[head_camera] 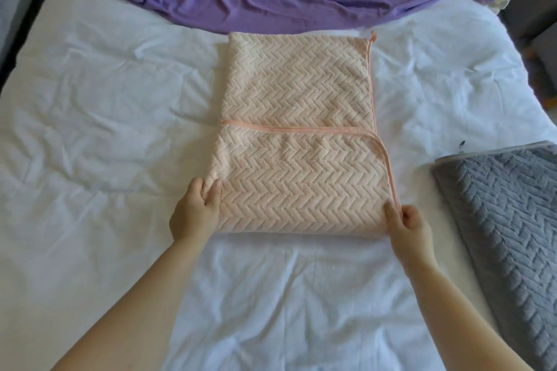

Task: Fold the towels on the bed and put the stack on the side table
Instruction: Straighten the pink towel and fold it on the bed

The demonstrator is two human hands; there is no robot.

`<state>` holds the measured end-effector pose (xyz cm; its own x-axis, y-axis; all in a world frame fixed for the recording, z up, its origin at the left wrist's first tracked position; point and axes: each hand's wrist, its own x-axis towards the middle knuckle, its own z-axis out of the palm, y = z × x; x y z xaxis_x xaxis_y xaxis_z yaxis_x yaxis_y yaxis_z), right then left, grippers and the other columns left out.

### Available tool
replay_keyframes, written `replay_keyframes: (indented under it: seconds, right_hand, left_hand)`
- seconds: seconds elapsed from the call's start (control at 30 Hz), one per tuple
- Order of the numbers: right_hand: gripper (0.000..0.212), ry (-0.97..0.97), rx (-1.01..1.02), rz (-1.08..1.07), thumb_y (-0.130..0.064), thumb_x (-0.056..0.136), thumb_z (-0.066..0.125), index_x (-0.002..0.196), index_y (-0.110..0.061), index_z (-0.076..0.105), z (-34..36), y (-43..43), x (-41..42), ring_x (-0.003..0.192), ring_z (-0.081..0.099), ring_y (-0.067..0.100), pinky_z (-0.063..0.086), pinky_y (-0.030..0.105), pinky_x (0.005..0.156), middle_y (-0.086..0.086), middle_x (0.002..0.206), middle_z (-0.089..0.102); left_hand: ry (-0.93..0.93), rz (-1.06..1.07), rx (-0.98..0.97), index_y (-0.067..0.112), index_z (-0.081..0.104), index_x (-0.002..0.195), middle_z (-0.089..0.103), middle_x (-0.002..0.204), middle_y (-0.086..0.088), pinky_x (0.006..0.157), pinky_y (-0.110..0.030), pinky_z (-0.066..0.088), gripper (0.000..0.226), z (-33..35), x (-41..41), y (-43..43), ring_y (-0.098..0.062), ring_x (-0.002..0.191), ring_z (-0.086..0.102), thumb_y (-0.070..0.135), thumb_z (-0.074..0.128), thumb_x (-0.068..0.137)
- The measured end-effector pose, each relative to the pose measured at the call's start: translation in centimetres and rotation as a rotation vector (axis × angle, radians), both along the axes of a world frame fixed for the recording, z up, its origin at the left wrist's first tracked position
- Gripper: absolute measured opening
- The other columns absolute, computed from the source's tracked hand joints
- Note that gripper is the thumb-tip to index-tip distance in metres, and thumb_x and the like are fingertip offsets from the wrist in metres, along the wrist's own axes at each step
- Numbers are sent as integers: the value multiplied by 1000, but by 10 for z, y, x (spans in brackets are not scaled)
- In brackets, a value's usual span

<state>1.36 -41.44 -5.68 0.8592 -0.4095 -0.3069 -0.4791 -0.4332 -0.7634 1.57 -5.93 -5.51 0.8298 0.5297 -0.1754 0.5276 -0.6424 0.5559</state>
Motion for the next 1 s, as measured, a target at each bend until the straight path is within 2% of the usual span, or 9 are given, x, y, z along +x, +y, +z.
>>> replay_keyframes:
  seconds: [0.23, 0.33, 0.4, 0.47, 0.57, 0.67, 0.77, 0.87, 1.0]
  right_hand:
    - [28, 34, -24, -54, -39, 91, 59, 86, -12, 56, 7, 3, -38, 74, 56, 22, 43, 32, 61, -2, 73, 57]
    - [39, -87, -309, 33, -43, 88, 61, 115, -15, 56, 21, 7, -24, 109, 55, 27, 42, 45, 95, 3, 112, 61]
    - [55, -202, -455, 182, -50, 87, 51, 133, -21, 48, 36, 20, -4, 133, 38, 24, 25, 42, 109, 2, 140, 47]
    - [56, -247, -549, 447, -54, 93, 40, 144, -31, 36, 43, 45, 24, 145, 18, 17, 14, 39, 115, -7, 156, 26]
    - [57, -125, -648, 817, -61, 95, 12, 149, -44, 6, 28, 80, 61, 145, -19, 12, -7, 43, 118, -18, 155, -15]
    - [57, 41, -640, 902, -68, 91, 0, 145, -52, -6, -3, 79, 79, 142, -24, 8, -12, 41, 118, -21, 156, -17]
    - [64, 51, -684, 827, -71, 89, -3, 148, -48, -5, -21, 55, 86, 143, -19, 4, -12, 36, 118, -22, 156, -13]
    - [66, 107, -714, 753, -71, 88, -1, 148, -45, -5, -23, 33, 84, 144, -17, 5, -12, 38, 118, -24, 154, -14]
    - [69, 151, -614, 668, -69, 87, 6, 150, -42, -5, -8, -3, 66, 145, -14, 7, -2, 37, 120, -21, 155, -12]
  left_hand:
    - [97, 10, -2, 18, 44, 101, 64, 98, -5, 64, -34, 38, 34, 9, -39, -2, -31, 84, 59, 50, 50, 92]
    - [-181, -148, 236, 9, 53, 116, 58, 117, -14, 77, -43, 43, 44, 24, -30, -2, -37, 106, 56, 40, 64, 87]
    - [-374, -386, 390, 12, 57, 122, 51, 133, -14, 92, -46, 40, 47, 33, -11, -9, -34, 120, 49, 39, 62, 84]
    - [-366, -685, 455, 22, 51, 134, 36, 151, -8, 106, -47, 29, 51, 34, 17, -23, -28, 134, 37, 45, 50, 89]
    - [-55, -899, 495, 41, 9, 150, -12, 160, 8, 117, -44, -4, 61, 17, 51, -40, -16, 148, -6, 62, 11, 93]
    - [162, -834, 503, 48, -13, 146, -27, 155, 14, 116, -45, -15, 64, -17, 68, -23, -11, 143, -25, 70, -4, 86]
    - [230, -726, 452, 53, -26, 139, -32, 151, 19, 117, -44, -11, 63, -34, 71, 5, -8, 140, -27, 74, -12, 81]
    - [220, -754, 427, 51, -29, 136, -33, 150, 22, 118, -40, -9, 57, -36, 66, 21, -8, 144, -20, 69, -14, 84]
    - [74, -767, 421, 39, -8, 146, -13, 157, 12, 118, -39, -5, 60, -18, 56, 33, -13, 148, -6, 59, 0, 90]
